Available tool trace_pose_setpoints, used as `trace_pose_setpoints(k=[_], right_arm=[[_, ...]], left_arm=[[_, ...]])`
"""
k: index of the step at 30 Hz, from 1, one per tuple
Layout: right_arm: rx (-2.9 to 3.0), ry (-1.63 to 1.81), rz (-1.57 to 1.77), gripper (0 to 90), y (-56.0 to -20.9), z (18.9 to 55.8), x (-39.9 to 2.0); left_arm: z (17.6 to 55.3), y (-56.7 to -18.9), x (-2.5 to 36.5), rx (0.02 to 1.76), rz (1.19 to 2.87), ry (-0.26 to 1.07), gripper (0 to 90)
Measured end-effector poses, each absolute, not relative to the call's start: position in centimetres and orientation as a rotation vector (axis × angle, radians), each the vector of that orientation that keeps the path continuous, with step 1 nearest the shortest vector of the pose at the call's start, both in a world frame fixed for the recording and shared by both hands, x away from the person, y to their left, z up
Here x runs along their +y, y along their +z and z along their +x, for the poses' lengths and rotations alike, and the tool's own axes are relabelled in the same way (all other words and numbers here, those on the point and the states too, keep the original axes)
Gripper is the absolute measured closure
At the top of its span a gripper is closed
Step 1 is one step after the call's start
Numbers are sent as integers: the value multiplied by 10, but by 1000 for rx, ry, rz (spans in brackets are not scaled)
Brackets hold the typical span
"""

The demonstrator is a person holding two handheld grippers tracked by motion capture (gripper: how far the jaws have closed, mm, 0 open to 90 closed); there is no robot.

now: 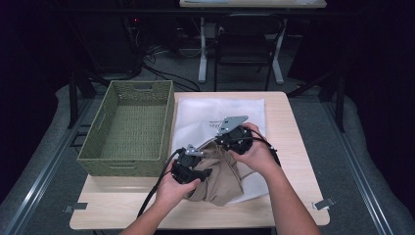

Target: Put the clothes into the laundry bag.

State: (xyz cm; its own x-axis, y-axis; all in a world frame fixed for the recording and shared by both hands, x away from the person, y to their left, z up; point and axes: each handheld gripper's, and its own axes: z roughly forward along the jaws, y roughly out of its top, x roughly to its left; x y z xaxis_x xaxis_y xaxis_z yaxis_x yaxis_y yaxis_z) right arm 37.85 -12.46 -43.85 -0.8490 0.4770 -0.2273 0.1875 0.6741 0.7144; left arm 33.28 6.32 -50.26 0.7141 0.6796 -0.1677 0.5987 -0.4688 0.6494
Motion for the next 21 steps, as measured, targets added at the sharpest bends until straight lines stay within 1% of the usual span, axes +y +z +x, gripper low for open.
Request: trace_pose_setpoints(k=[4, 8, 11, 19, 21], right_arm=[[2492, 1001, 523, 878, -439, 378, -124], [2494, 996, 522, 878, -439, 378, -123], [2496, 995, 517, 878, -439, 378, -123], [2487, 1003, 522, 878, -438, 379, -125], [2487, 998, 525, 878, -438, 379, -125]], left_arm=[[337, -501, 60, 971, 2199, 160, 606], [341, -498, 57, 971, 2183, 173, 655], [346, -497, 56, 984, 2167, 187, 669], [355, -499, 51, 1018, 2144, 224, 674], [356, -500, 51, 1015, 2144, 232, 663]])
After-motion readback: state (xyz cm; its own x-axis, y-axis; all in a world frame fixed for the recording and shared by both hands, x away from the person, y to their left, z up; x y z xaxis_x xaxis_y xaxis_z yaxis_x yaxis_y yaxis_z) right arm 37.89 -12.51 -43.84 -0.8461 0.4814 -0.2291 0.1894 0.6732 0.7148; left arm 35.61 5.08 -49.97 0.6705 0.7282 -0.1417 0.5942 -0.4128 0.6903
